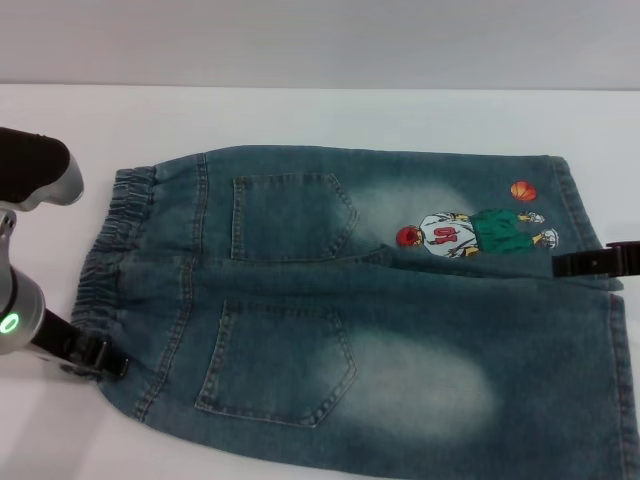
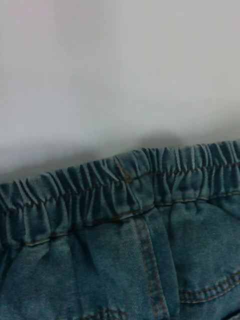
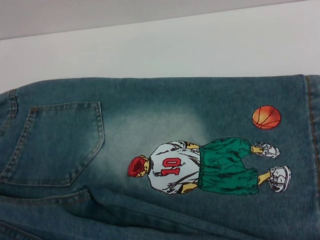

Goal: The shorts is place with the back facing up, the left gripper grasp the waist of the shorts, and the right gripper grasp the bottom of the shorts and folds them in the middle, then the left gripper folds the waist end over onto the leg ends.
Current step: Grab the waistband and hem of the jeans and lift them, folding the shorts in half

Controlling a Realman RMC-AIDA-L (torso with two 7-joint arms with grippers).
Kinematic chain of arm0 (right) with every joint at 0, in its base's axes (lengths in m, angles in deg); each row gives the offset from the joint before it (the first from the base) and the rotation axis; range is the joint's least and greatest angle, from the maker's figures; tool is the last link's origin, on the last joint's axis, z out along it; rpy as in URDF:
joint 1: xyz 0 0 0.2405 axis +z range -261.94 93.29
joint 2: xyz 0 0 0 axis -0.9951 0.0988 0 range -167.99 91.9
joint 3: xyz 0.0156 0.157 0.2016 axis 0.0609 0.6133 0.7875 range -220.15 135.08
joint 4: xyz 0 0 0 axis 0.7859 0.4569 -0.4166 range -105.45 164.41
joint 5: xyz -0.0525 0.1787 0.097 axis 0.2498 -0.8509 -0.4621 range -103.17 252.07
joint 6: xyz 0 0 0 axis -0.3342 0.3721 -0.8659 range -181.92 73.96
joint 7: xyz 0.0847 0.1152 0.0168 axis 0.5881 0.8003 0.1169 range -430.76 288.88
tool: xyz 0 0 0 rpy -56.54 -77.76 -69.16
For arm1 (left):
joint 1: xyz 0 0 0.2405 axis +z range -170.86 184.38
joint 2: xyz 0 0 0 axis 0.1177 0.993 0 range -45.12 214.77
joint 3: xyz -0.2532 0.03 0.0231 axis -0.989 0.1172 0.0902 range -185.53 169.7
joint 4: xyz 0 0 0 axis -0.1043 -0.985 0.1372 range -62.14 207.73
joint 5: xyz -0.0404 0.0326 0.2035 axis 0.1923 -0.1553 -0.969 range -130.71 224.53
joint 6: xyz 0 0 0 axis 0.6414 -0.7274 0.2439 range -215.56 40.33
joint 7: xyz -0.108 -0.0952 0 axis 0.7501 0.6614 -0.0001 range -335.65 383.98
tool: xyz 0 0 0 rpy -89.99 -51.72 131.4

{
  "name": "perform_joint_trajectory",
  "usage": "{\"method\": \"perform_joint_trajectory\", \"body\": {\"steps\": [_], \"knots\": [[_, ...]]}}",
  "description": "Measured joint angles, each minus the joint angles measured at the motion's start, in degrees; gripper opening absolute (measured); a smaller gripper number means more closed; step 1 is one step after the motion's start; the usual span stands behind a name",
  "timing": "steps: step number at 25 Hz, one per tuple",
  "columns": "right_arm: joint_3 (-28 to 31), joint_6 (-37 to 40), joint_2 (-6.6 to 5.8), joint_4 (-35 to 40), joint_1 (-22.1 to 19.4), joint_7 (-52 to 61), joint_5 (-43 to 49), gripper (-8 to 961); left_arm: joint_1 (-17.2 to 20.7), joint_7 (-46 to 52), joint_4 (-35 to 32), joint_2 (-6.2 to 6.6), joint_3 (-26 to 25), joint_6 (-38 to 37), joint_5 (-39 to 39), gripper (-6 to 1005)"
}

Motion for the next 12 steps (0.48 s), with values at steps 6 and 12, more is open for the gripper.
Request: {"method": "perform_joint_trajectory", "body": {"steps": [6, 12], "knots": [[0.2, -0.1, -0.06, -0.7, 0.6, -0.6, 0.1, 714, -0.9, 0.6, -1.3, -0.05, 0.3, -0.2, 0.0, 800], [0.2, -0.1, -0.15, -1.5, 1.0, -0.9, 0.1, 714, -1.0, 0.6, -1.8, -0.12, 0.4, -0.3, 0.0, 824]]}}
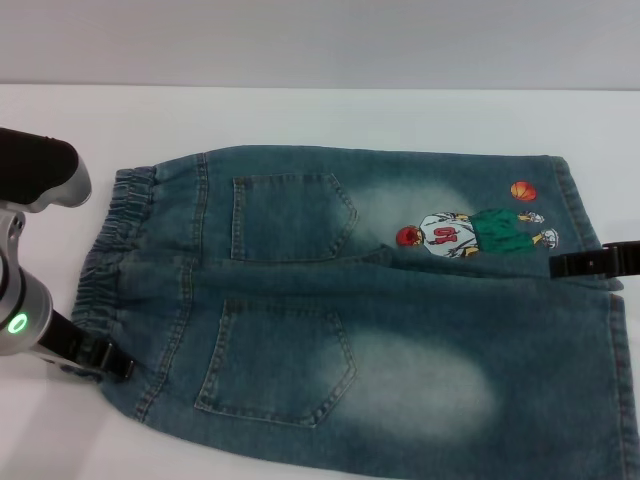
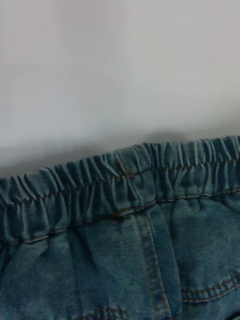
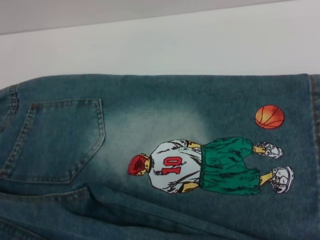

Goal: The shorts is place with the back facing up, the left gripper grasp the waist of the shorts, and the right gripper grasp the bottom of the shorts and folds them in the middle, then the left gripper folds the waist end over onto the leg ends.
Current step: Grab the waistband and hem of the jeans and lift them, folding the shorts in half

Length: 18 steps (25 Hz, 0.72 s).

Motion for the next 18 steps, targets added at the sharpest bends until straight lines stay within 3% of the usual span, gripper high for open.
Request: {"method": "perform_joint_trajectory", "body": {"steps": [18], "knots": [[0.0, -0.2, 0.00, 0.0, 0.1, -0.2, 0.0, 714, -0.9, 0.6, -0.9, 0.02, 0.1, 0.0, 0.0, 805]]}}
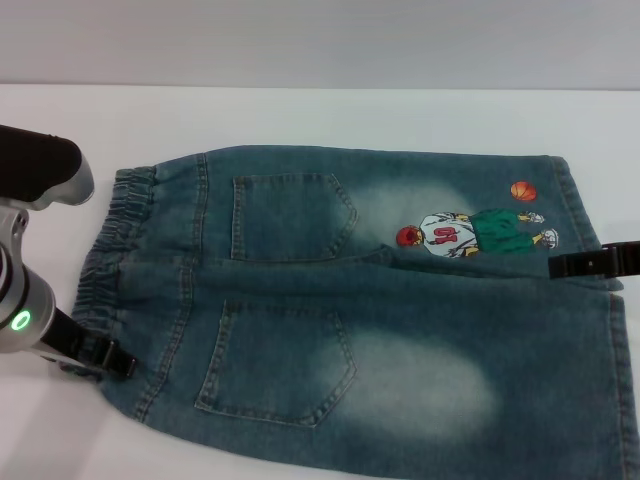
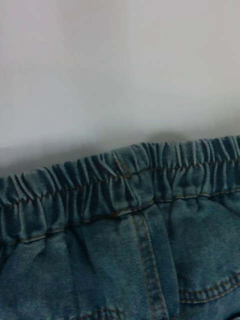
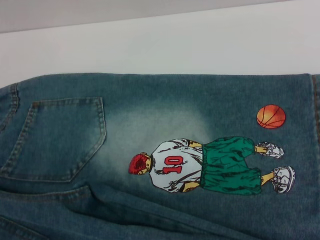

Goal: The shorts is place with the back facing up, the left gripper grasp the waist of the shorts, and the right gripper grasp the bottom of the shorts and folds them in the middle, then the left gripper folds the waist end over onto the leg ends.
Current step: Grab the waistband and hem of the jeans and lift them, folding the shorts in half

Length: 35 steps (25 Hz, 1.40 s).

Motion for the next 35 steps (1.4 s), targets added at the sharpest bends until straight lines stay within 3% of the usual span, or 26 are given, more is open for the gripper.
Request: {"method": "perform_joint_trajectory", "body": {"steps": [19, 24, 35], "knots": [[0.1, -0.2, 0.00, -0.1, 0.5, -0.2, 0.0, 714, -0.7, -0.3, -0.7, -0.08, 0.1, 0.5, 0.4, 784], [0.1, -0.2, 0.00, -0.2, 0.7, -0.4, 1.1, 713, -1.0, -0.2, -0.5, -0.08, 0.2, 0.5, 0.4, 579], [0.1, -0.3, 0.00, -0.2, 0.8, -0.4, 1.3, 711, -1.2, 0.2, 0.5, -0.15, 0.9, 1.5, 0.3, 480]]}}
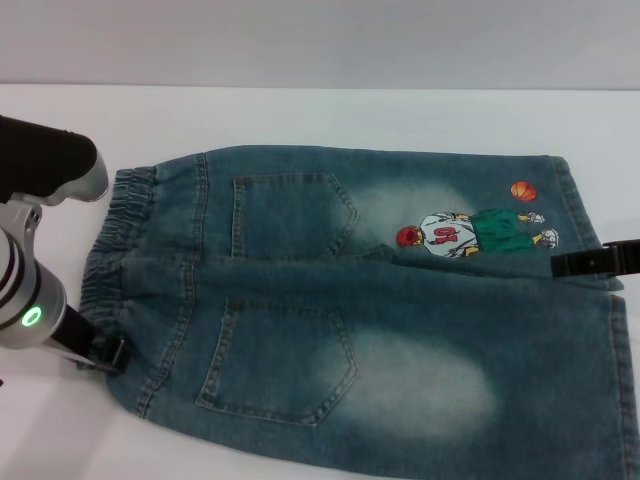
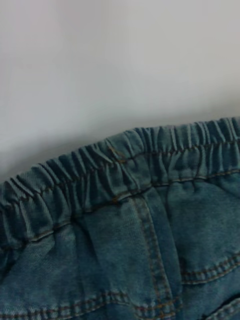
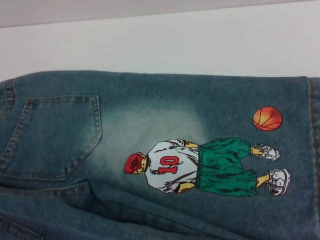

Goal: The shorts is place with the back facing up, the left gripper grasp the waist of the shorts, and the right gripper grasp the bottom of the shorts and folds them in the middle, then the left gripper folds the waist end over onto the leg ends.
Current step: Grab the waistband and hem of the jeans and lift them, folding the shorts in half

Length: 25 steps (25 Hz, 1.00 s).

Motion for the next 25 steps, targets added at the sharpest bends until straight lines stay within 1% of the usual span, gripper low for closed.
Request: {"method": "perform_joint_trajectory", "body": {"steps": [6, 8, 10, 21, 25], "knots": [[0.0, -0.3, 0.00, 0.0, 0.0, 0.0, 0.0, 710, 0.8, 0.6, 3.3, -0.02, 0.3, 0.1, -0.1, 433], [0.1, -0.9, 0.00, 0.0, 0.0, 0.0, 0.1, 710, 1.0, 1.1, 4.6, 0.02, 0.6, 0.1, -0.1, 390], [0.1, -1.6, 0.00, 0.0, 0.0, 0.0, 0.5, 710, 1.2, 1.3, 5.3, 0.09, 0.7, 0.2, -0.2, 371], [-0.4, -7.9, 0.07, -1.0, -0.1, 0.0, 4.7, 708, 0.4, 1.5, 5.8, 0.06, 1.6, -0.5, -0.2, 281], [-2.9, -9.6, 0.23, -1.5, -0.4, 0.0, 8.3, 707, -0.2, 1.6, 5.4, 0.07, 2.2, -1.0, -0.2, 264]]}}
